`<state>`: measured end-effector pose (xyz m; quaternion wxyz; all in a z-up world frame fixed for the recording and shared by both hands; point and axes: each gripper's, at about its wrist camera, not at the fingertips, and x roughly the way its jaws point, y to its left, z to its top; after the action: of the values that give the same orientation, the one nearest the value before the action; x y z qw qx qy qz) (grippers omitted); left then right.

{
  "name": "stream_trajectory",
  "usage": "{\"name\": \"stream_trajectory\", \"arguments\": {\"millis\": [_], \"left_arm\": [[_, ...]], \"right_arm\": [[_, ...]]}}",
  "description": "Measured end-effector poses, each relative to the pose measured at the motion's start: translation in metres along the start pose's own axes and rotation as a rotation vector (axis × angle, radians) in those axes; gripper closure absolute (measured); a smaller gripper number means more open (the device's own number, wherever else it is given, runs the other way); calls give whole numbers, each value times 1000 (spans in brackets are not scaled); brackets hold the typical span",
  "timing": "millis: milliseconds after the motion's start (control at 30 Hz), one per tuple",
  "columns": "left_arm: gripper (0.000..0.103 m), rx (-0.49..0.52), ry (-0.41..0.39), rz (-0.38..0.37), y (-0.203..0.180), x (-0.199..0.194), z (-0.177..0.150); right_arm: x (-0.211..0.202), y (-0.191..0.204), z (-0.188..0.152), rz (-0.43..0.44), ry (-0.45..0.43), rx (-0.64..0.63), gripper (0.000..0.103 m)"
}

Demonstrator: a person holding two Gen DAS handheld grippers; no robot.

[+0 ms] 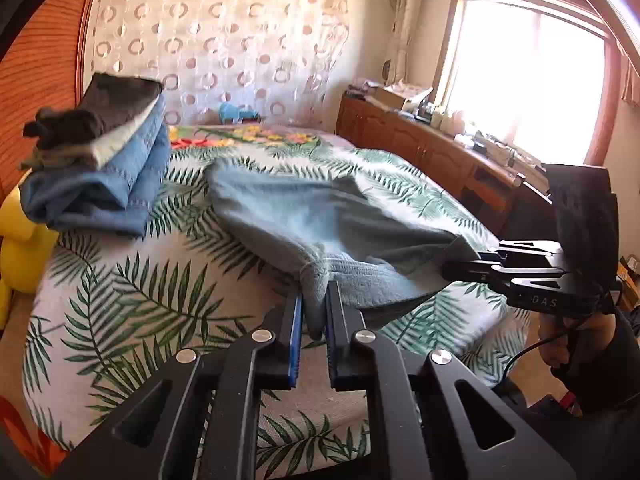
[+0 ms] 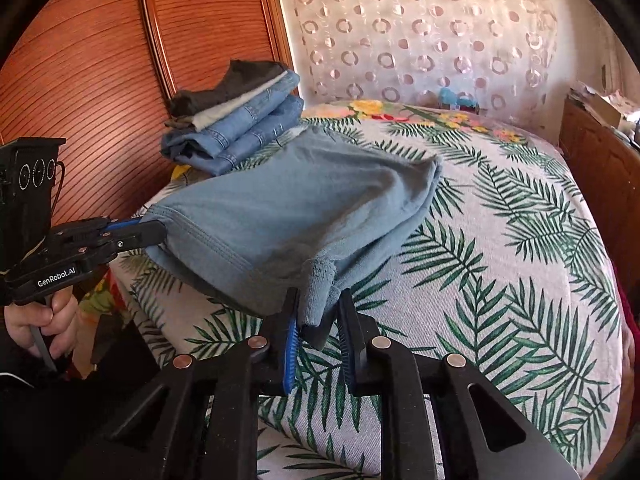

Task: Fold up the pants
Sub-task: 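Lift the hem with both grippers and fold it over toward the waistband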

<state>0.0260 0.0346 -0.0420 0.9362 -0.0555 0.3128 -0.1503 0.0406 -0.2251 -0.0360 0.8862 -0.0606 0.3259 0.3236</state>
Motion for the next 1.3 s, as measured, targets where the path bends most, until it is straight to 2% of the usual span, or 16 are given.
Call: {"name": "stream_trajectory", "arguments": {"millis": [500, 800, 1000, 1300], "left_arm": [[92, 47, -101, -22, -16, -42, 25], [92, 66, -119, -31, -20, -48, 30], [92, 33, -67, -18, -5, -19, 26], [92, 5, -60, 4, 11, 20, 42]], "right_arm": [[-60, 11, 10, 17, -106, -44, 85], [-81, 11, 10, 11, -143, -54, 85], [-64, 4, 11, -1, -124, -42, 85], [-11, -14, 37, -30, -101, -13, 85]]}}
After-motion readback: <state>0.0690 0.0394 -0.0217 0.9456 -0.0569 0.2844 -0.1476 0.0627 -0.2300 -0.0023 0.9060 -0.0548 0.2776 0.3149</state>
